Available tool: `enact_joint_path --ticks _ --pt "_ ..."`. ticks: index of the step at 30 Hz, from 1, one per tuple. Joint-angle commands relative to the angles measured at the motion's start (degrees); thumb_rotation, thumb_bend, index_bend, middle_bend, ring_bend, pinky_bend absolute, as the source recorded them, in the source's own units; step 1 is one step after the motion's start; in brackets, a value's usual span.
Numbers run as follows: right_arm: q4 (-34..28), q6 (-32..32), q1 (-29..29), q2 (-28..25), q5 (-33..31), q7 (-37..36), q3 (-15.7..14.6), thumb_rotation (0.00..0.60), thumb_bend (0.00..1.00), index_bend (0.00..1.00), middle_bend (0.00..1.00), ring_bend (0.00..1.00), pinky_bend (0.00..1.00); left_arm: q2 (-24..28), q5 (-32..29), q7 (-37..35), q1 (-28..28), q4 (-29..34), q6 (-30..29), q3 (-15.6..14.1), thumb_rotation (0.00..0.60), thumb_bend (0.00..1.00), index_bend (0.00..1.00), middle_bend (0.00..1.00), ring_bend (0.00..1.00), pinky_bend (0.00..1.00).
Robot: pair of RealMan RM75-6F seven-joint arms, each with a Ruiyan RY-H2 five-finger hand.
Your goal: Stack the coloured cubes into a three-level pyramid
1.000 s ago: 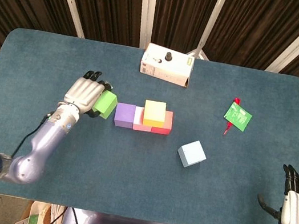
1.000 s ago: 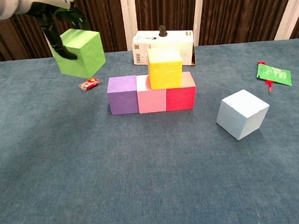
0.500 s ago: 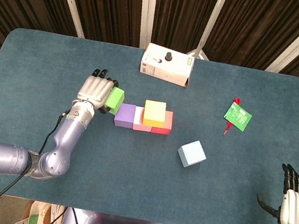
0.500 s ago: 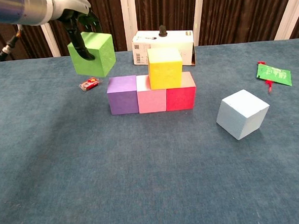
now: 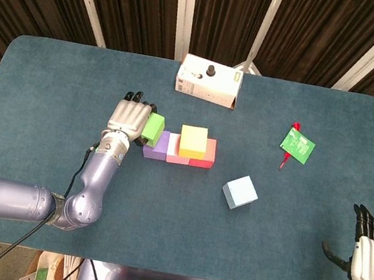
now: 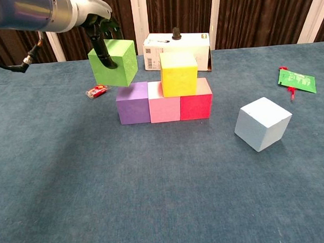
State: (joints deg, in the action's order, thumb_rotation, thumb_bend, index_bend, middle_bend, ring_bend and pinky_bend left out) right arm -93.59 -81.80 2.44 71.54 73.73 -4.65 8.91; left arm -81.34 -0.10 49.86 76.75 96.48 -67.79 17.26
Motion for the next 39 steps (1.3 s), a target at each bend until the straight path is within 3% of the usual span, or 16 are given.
enact_joint_path --ticks 1,14,39 --pt "0.03 0.04 0.00 -0.02 -0.08 -0.17 0.04 0.600 0.25 0.03 0.05 0.00 0.00 -1.45 -1.20 0.80 0.44 -0.31 -2.15 0.83 0.600 0.37 0.26 0.26 0.00 0.00" --pt "0.06 0.15 0.00 -0.32 -0.31 -0.90 0.26 0.600 0.26 0.03 0.05 0.00 0.00 -7.11 -4.29 4.44 1.70 -2.39 -9.68 5.25 0.600 0.37 0.27 0.26 0.00 0.00" --pt "0.27 0.04 -0.03 -0.15 -0.76 -0.67 0.44 0.600 0.26 0.03 0.05 0.00 0.00 -14.17 1.05 5.84 0.08 -8.27 -9.36 8.51 0.600 0.35 0.26 0.22 0.00 0.00"
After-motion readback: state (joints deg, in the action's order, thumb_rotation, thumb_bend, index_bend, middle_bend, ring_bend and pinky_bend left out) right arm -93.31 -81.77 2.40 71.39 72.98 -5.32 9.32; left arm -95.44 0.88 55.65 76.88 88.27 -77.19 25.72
